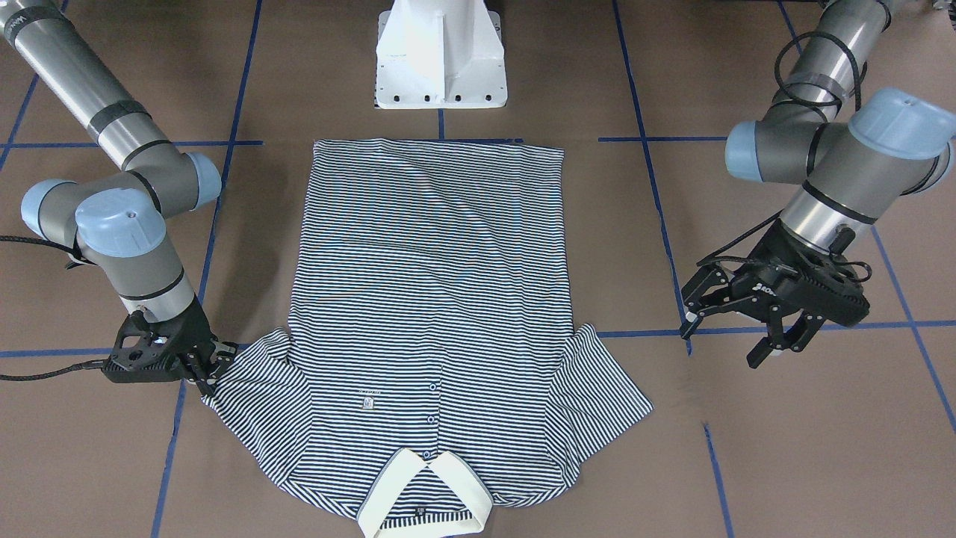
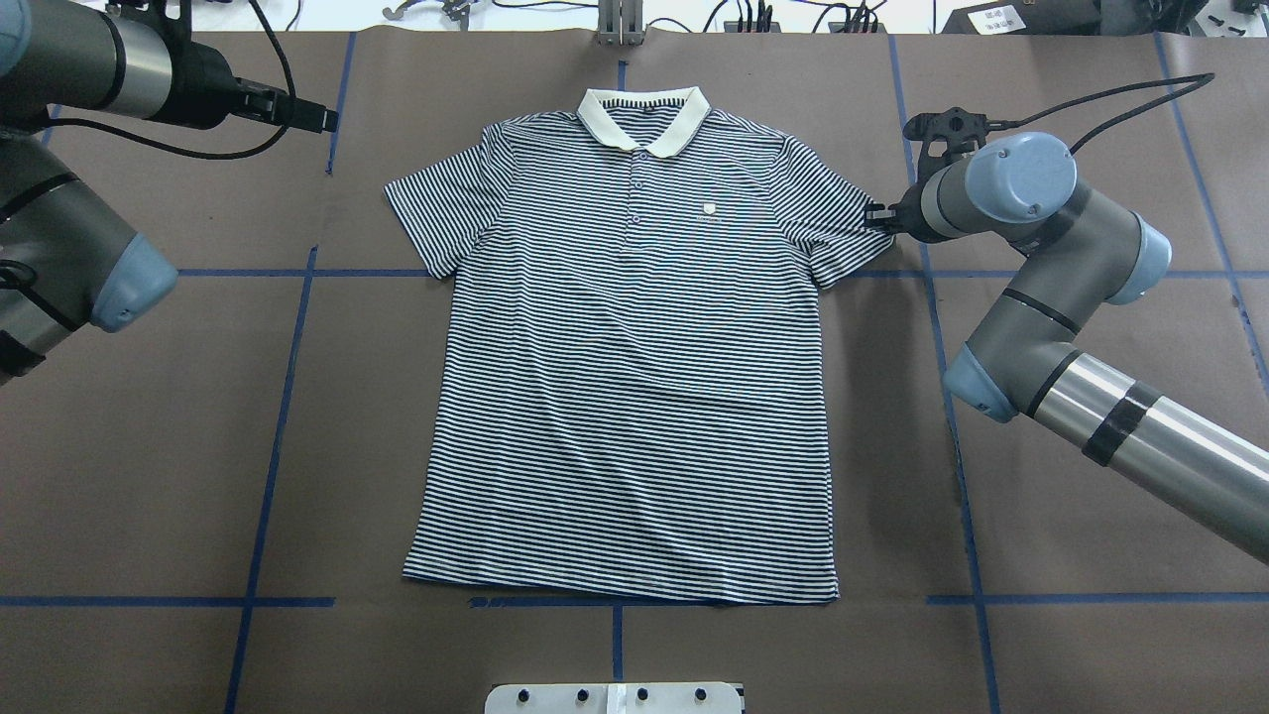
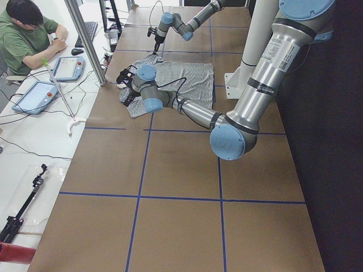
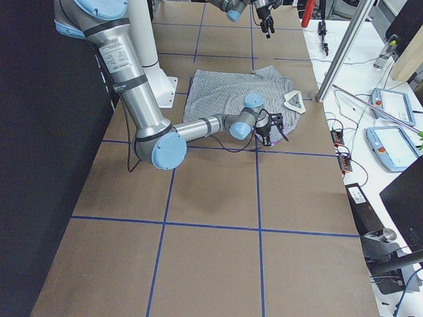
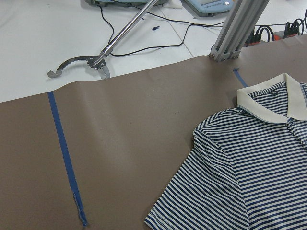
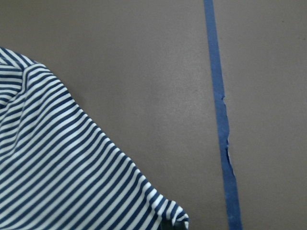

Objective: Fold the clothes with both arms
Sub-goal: 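Lower the right gripper onto the sleeve nearest it and grasp, then fold the grasped sleeve inward over the shirt body with the right gripper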

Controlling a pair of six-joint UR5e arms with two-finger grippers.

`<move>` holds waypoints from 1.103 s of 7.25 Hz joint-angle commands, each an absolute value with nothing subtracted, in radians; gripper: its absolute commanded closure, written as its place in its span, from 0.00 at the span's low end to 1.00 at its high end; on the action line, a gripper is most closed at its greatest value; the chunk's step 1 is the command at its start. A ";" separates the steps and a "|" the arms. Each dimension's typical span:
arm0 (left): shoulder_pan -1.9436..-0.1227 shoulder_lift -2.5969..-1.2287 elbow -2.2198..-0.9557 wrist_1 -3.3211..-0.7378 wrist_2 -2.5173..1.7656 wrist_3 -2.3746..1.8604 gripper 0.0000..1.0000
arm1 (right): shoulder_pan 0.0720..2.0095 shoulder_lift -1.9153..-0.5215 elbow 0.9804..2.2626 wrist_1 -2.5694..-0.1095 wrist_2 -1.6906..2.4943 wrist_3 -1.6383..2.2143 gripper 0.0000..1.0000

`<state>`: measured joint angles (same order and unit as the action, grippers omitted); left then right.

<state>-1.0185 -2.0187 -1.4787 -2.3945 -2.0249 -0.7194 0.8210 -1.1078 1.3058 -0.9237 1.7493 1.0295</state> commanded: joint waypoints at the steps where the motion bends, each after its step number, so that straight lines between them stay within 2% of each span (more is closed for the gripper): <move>1: -1.019 -2.019 -1.477 -2.395 -2.025 -0.719 0.00 | 0.830 -1.092 1.333 -0.936 1.749 1.043 1.00; 3: -1.019 -2.020 -1.476 -2.395 -2.025 -0.719 0.00 | 0.802 -1.045 1.335 -0.956 1.673 1.176 1.00; 6: -1.019 -2.022 -1.476 -2.395 -2.025 -0.719 0.00 | 0.680 -0.843 1.327 -1.200 1.494 1.409 1.00; 8: -1.019 -2.020 -1.476 -2.396 -2.025 -0.719 0.00 | 0.647 -0.801 1.313 -1.226 1.439 1.471 1.00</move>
<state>-1.0186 -2.0207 -1.4757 -2.3949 -2.0249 -0.7194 0.6697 -0.8306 1.3218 -1.2019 1.4792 1.4292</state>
